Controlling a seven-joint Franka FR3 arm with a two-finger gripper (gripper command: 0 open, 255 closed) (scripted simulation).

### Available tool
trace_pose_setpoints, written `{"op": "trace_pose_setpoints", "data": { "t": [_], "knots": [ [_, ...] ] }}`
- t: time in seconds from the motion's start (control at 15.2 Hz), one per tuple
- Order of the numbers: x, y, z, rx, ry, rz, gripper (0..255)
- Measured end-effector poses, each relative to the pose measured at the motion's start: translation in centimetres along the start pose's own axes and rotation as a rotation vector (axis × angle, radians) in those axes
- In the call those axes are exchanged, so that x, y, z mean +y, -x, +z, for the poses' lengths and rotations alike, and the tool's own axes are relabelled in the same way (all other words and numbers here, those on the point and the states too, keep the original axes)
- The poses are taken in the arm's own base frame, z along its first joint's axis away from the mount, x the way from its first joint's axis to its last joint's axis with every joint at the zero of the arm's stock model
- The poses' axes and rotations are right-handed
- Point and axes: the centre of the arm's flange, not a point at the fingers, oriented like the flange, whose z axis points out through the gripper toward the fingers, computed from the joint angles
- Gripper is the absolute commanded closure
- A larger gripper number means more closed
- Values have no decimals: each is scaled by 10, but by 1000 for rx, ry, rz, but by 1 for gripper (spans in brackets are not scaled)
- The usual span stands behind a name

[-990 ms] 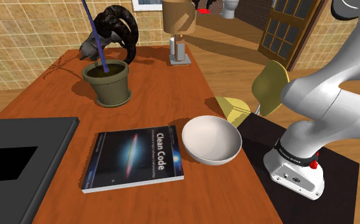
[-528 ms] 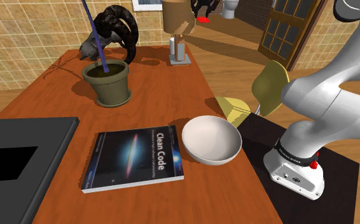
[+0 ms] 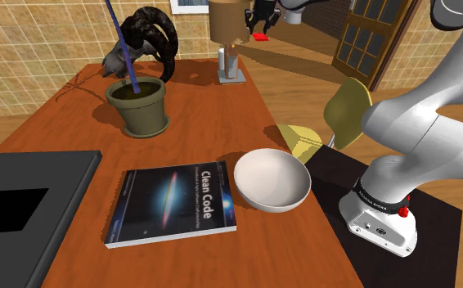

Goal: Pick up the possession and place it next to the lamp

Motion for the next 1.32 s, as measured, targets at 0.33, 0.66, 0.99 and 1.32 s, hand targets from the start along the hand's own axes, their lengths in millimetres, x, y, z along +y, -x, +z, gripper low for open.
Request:
{"op": "trace_pose_setpoints", "data": {
  "t": [0.33, 0.66, 0.99, 1.32],
  "knots": [
    [-1, 13, 22, 0, 0, 0, 255],
    [-1, 29, 43, 0, 0, 0, 255],
    [0, 44, 67, 0, 0, 0, 255],
    [0, 58, 89, 0, 0, 0, 255]
  ]
}}
